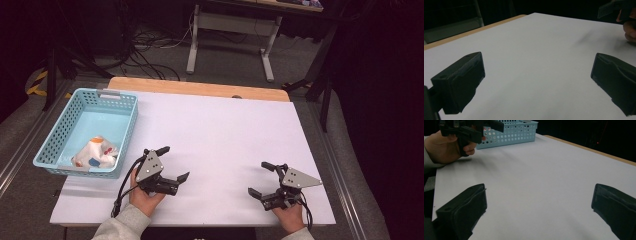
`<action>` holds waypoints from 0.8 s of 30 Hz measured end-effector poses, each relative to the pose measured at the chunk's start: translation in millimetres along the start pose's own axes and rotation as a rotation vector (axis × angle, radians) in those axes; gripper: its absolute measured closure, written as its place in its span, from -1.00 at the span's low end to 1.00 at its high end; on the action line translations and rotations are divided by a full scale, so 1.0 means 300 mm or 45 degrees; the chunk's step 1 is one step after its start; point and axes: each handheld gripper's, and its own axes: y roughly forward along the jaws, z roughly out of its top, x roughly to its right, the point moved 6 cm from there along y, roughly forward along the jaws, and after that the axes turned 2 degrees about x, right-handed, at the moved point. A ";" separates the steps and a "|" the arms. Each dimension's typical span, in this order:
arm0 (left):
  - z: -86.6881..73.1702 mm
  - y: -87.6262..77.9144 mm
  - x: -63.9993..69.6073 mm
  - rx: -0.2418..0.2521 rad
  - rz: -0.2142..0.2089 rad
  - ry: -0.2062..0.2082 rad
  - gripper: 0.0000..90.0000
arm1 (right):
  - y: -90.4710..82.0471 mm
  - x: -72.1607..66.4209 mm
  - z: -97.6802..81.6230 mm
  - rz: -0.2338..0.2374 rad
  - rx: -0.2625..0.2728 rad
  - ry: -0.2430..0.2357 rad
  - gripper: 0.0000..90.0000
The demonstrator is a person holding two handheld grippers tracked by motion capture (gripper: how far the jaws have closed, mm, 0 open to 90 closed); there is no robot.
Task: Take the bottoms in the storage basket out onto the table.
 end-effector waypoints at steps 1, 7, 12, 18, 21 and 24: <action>0.000 0.001 0.001 -0.008 0.001 0.005 -1.00 | -0.002 0.002 -0.001 -0.002 0.003 0.007 -0.99; 0.010 0.003 0.007 -0.050 -0.007 0.032 -1.00 | -0.007 0.011 -0.001 -0.002 0.020 0.028 -0.99; 0.028 -0.003 0.009 -0.057 -0.022 0.017 -0.99 | -0.002 0.006 -0.003 0.004 0.007 0.021 -0.99; 0.053 -0.019 -0.001 -0.061 -0.034 0.016 -0.99 | 0.000 0.006 -0.004 0.006 0.001 0.025 -0.99; 0.068 -0.028 0.000 -0.057 -0.051 0.000 -0.99 | 0.002 0.005 -0.005 0.010 -0.002 0.018 -0.99; 0.083 -0.035 0.004 -0.059 -0.062 0.002 -0.99 | 0.003 0.003 -0.005 0.013 -0.004 0.016 -0.99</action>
